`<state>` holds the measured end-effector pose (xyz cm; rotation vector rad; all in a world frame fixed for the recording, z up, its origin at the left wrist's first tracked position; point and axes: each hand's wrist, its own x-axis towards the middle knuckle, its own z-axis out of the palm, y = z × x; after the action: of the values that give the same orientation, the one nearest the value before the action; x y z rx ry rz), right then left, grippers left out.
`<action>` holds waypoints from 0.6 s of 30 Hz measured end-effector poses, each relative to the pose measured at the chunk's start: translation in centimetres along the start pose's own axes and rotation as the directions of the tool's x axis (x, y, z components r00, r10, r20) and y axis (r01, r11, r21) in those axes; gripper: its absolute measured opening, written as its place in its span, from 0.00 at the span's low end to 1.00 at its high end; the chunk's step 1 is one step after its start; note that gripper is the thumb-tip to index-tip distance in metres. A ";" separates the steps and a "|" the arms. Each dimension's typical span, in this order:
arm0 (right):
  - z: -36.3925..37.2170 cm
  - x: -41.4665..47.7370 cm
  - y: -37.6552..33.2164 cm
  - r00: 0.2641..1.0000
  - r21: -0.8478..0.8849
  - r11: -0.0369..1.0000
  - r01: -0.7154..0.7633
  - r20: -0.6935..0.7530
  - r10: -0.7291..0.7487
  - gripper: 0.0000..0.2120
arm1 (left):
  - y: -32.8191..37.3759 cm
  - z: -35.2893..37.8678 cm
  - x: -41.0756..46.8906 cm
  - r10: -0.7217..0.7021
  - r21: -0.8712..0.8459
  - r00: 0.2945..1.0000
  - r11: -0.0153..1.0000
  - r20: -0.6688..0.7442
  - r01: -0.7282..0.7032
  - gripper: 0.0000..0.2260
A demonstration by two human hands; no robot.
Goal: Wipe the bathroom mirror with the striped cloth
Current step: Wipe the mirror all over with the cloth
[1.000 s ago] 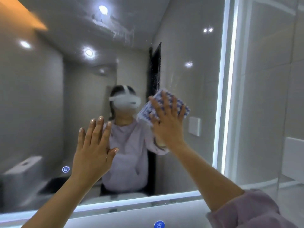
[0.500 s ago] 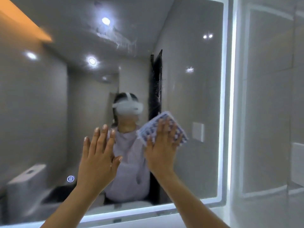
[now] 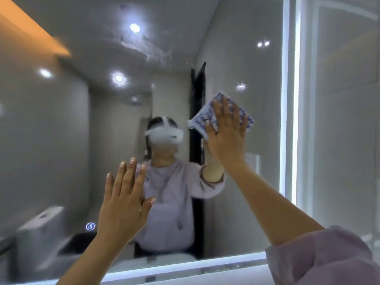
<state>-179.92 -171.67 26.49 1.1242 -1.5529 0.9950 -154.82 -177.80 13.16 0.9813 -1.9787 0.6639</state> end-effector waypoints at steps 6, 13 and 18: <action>-0.3 0.3 2.4 0.849 0.189 0.840 -0.508 -0.055 0.526 0.29 | 0.0 0.0 0.1 0.014 -0.019 1.000 1.000 -0.016 -0.015 0.33; 1.0 -4.6 -6.4 0.992 0.023 0.992 0.128 0.017 -0.128 0.29 | 0.0 0.0 0.1 0.013 -0.027 1.000 1.000 -0.017 -0.013 0.34; 1.7 -1.4 -10.2 0.933 -0.042 0.932 0.359 0.036 -0.358 0.29 | 0.1 -0.2 0.1 0.002 -0.030 1.000 1.000 -0.008 -0.002 0.34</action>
<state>-170.31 -175.54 25.62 1.3339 -1.3217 0.6937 -154.85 -177.61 13.36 0.9571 -1.9777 0.6368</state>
